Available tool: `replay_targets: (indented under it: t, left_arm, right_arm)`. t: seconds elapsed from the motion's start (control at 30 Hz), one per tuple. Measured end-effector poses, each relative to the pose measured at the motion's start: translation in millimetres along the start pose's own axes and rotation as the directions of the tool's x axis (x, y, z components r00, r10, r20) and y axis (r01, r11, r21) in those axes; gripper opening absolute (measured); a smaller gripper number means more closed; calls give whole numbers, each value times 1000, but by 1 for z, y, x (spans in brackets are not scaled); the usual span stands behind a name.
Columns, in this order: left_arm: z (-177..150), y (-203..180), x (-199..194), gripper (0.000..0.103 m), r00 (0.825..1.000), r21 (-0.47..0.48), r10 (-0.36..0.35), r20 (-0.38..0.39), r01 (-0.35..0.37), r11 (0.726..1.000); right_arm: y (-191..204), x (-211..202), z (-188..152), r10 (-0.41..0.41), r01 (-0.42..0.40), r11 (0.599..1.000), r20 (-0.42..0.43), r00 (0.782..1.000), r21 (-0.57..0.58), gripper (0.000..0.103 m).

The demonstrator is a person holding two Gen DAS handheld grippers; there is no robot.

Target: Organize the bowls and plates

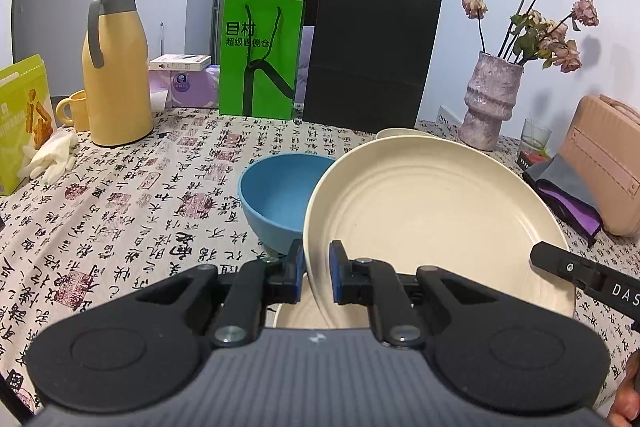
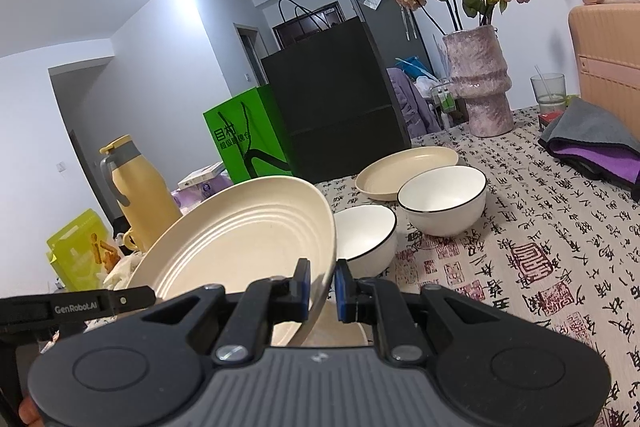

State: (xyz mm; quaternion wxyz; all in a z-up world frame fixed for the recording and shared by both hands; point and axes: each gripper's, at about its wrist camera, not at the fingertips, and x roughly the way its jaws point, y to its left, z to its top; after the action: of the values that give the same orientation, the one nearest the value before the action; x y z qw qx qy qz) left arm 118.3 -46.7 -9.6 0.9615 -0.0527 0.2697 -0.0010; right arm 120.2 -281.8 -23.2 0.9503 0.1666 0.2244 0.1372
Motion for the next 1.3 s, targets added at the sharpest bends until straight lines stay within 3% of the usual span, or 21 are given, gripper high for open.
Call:
replay_targets:
  t: [1.3]
  left_arm:
    - [-35, 4, 17, 12, 995, 24, 5, -101, -2, 1000]
  right_arm:
    - [-11, 16, -27, -27, 28, 1000, -117, 993, 7, 13]
